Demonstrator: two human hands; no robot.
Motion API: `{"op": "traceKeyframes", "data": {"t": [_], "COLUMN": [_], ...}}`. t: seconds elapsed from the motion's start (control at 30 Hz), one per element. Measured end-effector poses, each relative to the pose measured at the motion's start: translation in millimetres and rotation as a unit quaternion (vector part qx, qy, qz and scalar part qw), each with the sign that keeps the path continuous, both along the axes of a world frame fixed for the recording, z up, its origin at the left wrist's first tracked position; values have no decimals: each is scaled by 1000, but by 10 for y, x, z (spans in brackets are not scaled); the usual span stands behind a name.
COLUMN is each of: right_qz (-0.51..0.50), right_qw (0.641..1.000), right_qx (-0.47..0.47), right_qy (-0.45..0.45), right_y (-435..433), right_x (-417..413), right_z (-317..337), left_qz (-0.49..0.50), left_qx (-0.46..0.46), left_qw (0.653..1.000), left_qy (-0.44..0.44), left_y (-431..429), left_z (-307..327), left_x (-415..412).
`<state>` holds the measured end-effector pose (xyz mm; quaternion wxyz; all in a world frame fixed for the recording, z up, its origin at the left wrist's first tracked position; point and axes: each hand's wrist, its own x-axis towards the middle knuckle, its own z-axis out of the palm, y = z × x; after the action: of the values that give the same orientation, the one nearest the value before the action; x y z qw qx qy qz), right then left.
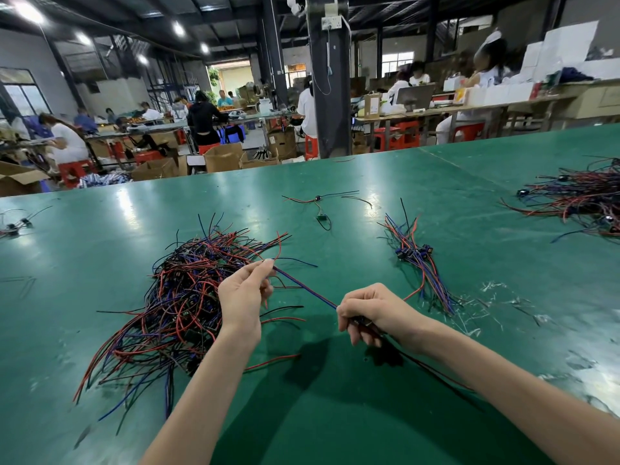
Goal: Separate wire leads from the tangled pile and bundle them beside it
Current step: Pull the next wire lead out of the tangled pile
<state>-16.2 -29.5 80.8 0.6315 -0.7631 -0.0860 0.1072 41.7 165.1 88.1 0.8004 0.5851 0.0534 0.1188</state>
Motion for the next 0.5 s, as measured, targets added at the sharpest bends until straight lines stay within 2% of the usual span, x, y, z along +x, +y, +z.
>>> {"op": "traceKeyframes", "data": {"t": [0.07, 0.13, 0.27, 0.33, 0.4, 0.47, 0.5], "right_qz": [-7, -11, -4, 0, 2, 3, 4], "right_qw": [1000, 1000, 1000, 1000, 1000, 1000, 999], "right_qx": [-5, -8, -5, -3, -4, -4, -5], "right_qy": [6, 10, 9, 13, 24, 30, 32], "right_y": [-7, -19, -27, -23, -23, -26, -29], "right_x": [14, 27, 38, 37, 40, 43, 44], "right_z": [-7, -16, -28, -36, -48, -56, -52], "left_qz": [-51, -104, -162, -130, -60, -5, 9], "left_qx": [-119, -198, -267, -220, -88, 28, 54], "left_qw": [991, 971, 943, 962, 993, 999, 997], "left_qy": [44, 87, 116, 101, 40, -28, -46], "left_y": [-15, -15, -3, 6, 11, 10, 4], "left_z": [49, 86, 93, 78, 43, 5, -11], "left_x": [-13, -25, -19, -17, -13, -27, -30]}}
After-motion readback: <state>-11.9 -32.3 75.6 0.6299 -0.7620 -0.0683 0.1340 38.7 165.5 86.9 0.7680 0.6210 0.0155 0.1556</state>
